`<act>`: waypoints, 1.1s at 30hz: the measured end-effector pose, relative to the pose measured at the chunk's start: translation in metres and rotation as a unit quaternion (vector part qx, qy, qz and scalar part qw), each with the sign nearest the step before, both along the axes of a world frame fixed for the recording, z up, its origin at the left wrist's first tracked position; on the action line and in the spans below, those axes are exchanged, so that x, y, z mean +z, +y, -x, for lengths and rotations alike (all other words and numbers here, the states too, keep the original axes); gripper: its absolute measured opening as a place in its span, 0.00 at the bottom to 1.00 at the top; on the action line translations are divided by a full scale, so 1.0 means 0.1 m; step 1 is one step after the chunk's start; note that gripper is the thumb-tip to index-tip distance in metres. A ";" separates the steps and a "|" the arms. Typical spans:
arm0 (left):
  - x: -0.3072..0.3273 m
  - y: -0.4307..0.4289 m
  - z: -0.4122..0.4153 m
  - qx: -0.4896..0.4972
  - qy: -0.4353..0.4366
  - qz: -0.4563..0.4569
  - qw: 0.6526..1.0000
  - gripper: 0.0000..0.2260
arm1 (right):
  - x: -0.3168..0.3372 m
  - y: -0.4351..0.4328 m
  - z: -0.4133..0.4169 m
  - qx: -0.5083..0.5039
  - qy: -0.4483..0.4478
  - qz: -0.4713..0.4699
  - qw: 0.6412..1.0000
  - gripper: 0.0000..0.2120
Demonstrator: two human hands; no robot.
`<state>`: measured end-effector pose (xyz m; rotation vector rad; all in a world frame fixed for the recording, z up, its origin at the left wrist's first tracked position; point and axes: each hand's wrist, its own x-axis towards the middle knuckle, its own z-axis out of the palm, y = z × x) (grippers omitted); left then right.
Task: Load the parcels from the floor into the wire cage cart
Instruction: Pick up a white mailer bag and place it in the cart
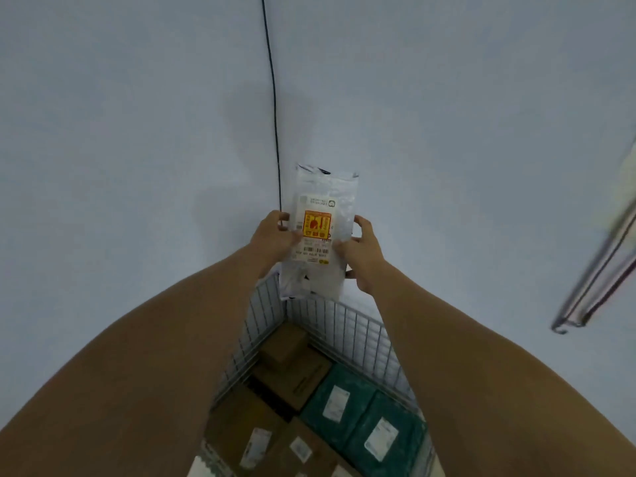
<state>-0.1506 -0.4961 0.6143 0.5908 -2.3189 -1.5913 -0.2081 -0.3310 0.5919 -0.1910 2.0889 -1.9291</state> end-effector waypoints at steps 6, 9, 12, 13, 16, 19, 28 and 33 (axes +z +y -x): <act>-1.56 -0.35 0.62 -0.049 -0.128 -0.041 0.990 0.18 | -1.57 -0.24 0.45 -0.052 -0.127 -0.024 0.990 0.29; -2.44 -0.50 0.89 -0.075 -0.180 -0.028 0.980 0.15 | -2.42 -0.38 0.60 -0.097 -0.198 -0.021 0.975 0.23; -3.32 -0.68 1.11 -0.088 -0.236 -0.021 0.968 0.14 | -3.26 -0.56 0.73 -0.123 -0.273 -0.029 0.954 0.20; -3.60 -0.75 1.17 -0.089 -0.257 -0.017 0.962 0.14 | -3.54 -0.62 0.76 -0.130 -0.294 -0.036 0.946 0.19; -4.46 -1.01 1.37 -0.082 -0.307 -0.006 0.948 0.12 | -4.36 -0.90 0.83 -0.137 -0.347 -0.058 0.926 0.19; -5.28 -1.29 1.52 -0.090 -0.328 0.001 0.940 0.08 | -5.16 -1.28 0.92 -0.153 -0.367 -0.063 0.915 0.20; -7.17 -1.69 1.98 -0.081 -0.339 -0.038 0.936 0.16 | -7.04 -1.95 1.27 -0.148 -0.357 -0.108 0.916 0.30; -7.78 -1.71 2.14 -0.150 -0.327 0.069 0.930 0.21 | -7.60 -2.12 1.42 -0.152 -0.365 -0.076 0.915 0.30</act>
